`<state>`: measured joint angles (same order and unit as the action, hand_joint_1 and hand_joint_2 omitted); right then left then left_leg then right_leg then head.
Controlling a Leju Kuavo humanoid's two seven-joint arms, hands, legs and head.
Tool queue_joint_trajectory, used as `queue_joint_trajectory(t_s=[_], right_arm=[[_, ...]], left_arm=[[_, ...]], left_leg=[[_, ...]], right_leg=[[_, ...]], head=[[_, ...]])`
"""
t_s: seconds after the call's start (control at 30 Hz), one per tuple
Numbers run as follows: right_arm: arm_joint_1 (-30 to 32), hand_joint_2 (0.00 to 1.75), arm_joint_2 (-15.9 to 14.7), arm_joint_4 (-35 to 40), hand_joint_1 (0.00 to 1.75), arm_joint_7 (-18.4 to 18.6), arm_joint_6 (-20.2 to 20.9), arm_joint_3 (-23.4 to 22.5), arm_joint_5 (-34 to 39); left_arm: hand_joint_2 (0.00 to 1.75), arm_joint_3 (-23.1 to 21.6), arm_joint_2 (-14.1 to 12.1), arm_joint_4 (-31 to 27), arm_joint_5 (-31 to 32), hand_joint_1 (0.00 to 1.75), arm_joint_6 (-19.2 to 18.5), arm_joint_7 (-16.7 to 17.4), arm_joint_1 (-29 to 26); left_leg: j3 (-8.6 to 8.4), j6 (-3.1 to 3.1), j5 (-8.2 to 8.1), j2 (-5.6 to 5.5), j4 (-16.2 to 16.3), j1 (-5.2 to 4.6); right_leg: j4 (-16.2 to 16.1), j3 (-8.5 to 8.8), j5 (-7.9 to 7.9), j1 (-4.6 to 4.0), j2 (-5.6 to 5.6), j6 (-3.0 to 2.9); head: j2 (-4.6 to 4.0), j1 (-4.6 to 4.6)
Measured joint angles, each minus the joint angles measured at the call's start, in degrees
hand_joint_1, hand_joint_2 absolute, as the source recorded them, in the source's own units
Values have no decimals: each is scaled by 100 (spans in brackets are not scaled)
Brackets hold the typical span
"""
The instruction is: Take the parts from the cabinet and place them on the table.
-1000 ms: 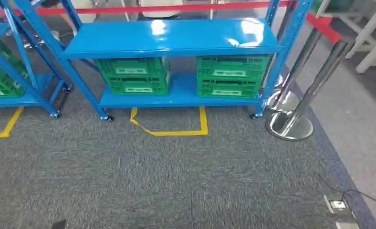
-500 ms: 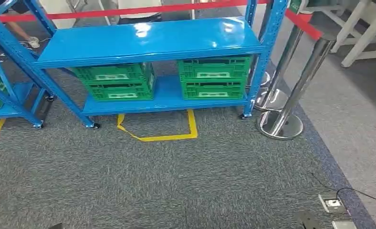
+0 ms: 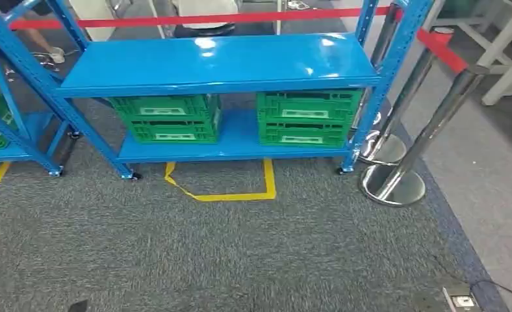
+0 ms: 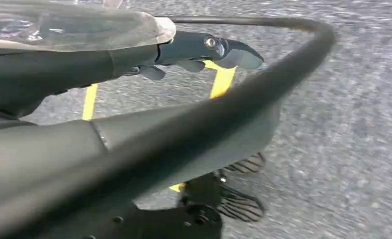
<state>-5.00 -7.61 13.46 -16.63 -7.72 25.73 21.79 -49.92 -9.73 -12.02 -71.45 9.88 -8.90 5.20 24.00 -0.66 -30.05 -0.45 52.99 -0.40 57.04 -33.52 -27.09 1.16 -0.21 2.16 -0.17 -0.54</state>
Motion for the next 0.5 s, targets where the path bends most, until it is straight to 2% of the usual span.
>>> queue_joint_trajectory(t_s=[0.03, 0.1, 0.13, 0.17, 0.2, 0.27, 0.3, 0.33, 0.37, 0.4, 0.47, 0.5], right_arm=[[-17, 175, 0, 9, 0, -9, 0, 0, -2], [-8, 175, 0, 7, 0, -5, -2, 0, 0], [-13, 175, 0, 7, 0, -7, -4, -2, 0], [-12, 175, -2, 7, 0, -13, -7, -2, 2], [-18, 175, -2, 7, 0, -13, -9, -2, 5], [-29, 175, -2, 7, 0, -13, -9, -2, 5], [-27, 175, -4, 7, 0, -11, -9, -2, 5], [-25, 175, -2, 4, 0, -11, -9, -2, 5], [-24, 175, -2, 6, 0, -11, -9, -2, 4], [-25, 175, -2, 7, 0, -11, -9, -2, 5], [-27, 175, -2, 7, 0, -13, -2, -2, 5], [-39, 175, -2, 4, 0, -13, -2, -2, 5]], left_arm=[[0, -2, -4, 0, 7, 0, 0, 2, 36], [0, -2, 0, -2, 7, 0, 0, 2, 43], [0, -2, 0, 0, 7, 0, 0, 2, 46], [0, -2, 15, -2, 9, 0, -2, 2, 48], [0, -2, 22, -2, 13, 0, 0, 2, 69], [0, -2, 22, -2, 22, 0, 0, 2, 70], [0, -2, 22, -2, 24, 0, -2, 2, 60], [0, -2, 26, -2, 24, 0, 0, 2, 51], [0, -2, 24, -2, 24, 0, 0, 2, 39], [0, -2, 22, -2, 24, 0, 0, 2, 37], [0, -2, 17, -2, 30, 0, 0, 2, 40], [0, -2, 22, -2, 31, 0, 0, 2, 41]], left_leg=[[41, 42, -44, -3, -4, -1], [7, 71, -56, 5, 25, 1], [42, 90, -49, 2, 84, 4], [156, 121, -20, 8, 342, 22], [439, 163, -73, 15, 797, 31], [1083, 223, -474, 15, 1723, 58], [1319, 235, -619, 16, 1985, 65], [1456, 236, -618, 16, 2029, 77], [1473, 234, -440, 16, 1829, 86], [1376, 221, -108, 16, 1411, 88], [1043, 182, 674, 25, 342, 85], [1071, 186, 414, 34, 366, 61]], right_leg=[[14, 117, 57, -15, 12, -125], [5, 110, 50, -36, 16, -202], [-12, 170, 52, 1, 28, -222], [-53, 207, 41, -2, 31, -241], [-82, 244, 20, 1, 25, -271], [-95, 304, -40, -1, 21, -313], [-95, 341, -80, -1, 24, -317], [-95, 391, -117, -1, 32, -318], [-95, 449, -162, 0, 44, -316], [-98, 519, -207, 2, 49, -305], [-112, 594, -296, 14, 47, -263], [-104, 705, -323, 1, 57, -235]], head=[[0, 4], [0, 52], [0, 54], [0, 68], [0, 133], [0, 172], [0, 197], [0, 221], [0, 242], [0, 262], [0, 308], [0, 316]])
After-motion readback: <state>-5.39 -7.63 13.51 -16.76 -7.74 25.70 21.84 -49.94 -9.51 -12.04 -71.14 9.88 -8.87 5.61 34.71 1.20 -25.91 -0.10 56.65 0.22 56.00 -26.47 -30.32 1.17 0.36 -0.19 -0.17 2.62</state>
